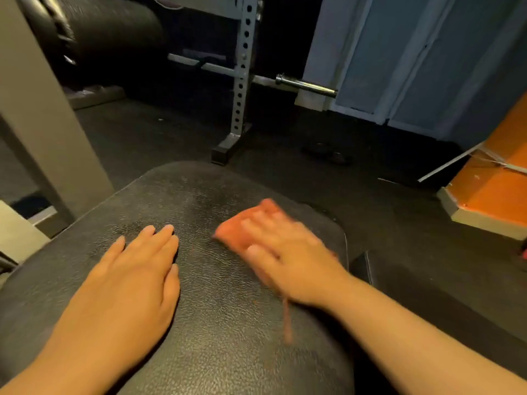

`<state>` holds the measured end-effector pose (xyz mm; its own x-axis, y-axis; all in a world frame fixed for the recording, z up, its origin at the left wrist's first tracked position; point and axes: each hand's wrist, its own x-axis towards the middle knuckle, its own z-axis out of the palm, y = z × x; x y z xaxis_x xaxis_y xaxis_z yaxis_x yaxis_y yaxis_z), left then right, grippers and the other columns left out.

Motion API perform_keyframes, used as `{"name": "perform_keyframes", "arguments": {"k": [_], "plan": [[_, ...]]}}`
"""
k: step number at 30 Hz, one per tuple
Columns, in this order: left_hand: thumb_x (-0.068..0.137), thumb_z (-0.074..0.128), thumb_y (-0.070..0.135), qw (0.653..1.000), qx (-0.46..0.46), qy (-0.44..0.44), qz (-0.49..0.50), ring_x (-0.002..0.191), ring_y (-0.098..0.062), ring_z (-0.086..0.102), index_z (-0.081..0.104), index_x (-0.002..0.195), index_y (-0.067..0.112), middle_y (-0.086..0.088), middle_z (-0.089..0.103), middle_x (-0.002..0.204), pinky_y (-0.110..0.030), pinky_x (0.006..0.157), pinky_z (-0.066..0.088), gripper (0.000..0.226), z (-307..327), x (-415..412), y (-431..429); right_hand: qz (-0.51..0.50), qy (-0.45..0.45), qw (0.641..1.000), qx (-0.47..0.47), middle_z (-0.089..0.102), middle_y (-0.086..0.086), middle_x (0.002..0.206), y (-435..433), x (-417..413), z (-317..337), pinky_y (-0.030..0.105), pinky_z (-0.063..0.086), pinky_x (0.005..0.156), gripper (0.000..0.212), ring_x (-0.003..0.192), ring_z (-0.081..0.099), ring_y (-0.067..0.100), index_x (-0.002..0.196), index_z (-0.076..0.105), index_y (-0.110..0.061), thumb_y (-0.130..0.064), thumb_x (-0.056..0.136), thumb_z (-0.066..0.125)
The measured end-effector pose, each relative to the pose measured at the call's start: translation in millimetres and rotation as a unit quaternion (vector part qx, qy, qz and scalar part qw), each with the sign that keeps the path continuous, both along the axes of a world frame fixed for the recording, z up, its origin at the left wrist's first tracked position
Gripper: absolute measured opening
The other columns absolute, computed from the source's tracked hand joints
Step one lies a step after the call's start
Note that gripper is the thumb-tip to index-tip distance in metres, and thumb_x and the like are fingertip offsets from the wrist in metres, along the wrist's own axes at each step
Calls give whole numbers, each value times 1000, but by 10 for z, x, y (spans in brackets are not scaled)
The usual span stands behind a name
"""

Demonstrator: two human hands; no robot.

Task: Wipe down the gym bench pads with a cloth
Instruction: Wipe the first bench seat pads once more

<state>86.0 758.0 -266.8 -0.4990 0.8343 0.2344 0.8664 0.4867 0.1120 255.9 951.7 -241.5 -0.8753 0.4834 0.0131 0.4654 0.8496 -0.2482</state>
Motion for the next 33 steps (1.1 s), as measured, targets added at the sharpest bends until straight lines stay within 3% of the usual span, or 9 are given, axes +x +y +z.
{"name": "perform_keyframes", "arguments": {"k": [3,9,11,14,17,21,24,27,33], "plan": [[94,26,38,1000,-6,16,-19,132,-29,54,62,133,7,-8,57,142,-51,109,41,62,-11,88,-59,-162,-67,983,54,6,-4,169,264,-58,-56,47,8,124,64,155,2,21,159,13,-33,-55,99,8],[92,27,42,997,-14,-20,-68,139,-19,45,56,140,16,-2,49,150,-31,118,23,63,40,73,-212,118,-55,991,-26,-6,-29,163,-676,-146,123,34,6,121,51,148,1,4,153,10,-54,-53,104,24],[91,23,44,997,0,-30,-68,142,-11,39,54,142,22,5,46,152,-31,119,24,64,33,-5,-267,103,-68,992,25,3,-33,162,-338,-230,142,38,17,117,50,144,16,8,152,13,-56,-57,104,26],[89,22,42,997,7,-38,-64,138,-10,44,60,137,22,8,51,148,-34,114,27,64,93,-142,-338,-69,-116,979,155,31,-3,159,253,-542,124,49,28,112,49,139,32,26,148,35,-35,-45,105,16],[79,-6,51,998,7,-51,-44,151,-7,14,31,155,27,11,21,164,-28,119,-1,88,152,-224,-324,-35,-43,979,195,52,6,135,70,-986,48,54,34,103,54,127,46,29,139,40,-24,-31,93,14],[75,-14,49,999,-33,-15,-11,154,-17,4,16,159,18,1,9,167,-38,122,1,94,177,-219,-321,128,5,990,67,20,2,166,-555,-1336,65,31,2,121,52,152,14,19,159,21,-18,-24,108,27],[87,-1,45,999,-35,-16,-8,154,-18,7,19,157,17,-1,12,166,-40,123,4,78,190,-194,-372,33,-69,994,83,29,12,161,-21,-1503,110,49,19,120,50,147,26,29,155,30,-10,-23,107,31],[95,8,37,999,-31,-37,-13,153,-19,7,23,152,16,-2,15,165,-40,124,5,63,173,-190,-386,-30,-63,994,83,39,15,153,10,-1467,100,46,26,111,48,140,35,30,148,40,-11,-24,103,25],[96,27,35,998,-39,-47,-21,141,-28,34,43,136,10,-11,40,150,-43,119,22,50,164,-300,-473,58,27,998,20,8,-3,168,-1425,-725,-14,13,-13,115,55,154,1,11,160,17,-21,-35,109,30]]}}
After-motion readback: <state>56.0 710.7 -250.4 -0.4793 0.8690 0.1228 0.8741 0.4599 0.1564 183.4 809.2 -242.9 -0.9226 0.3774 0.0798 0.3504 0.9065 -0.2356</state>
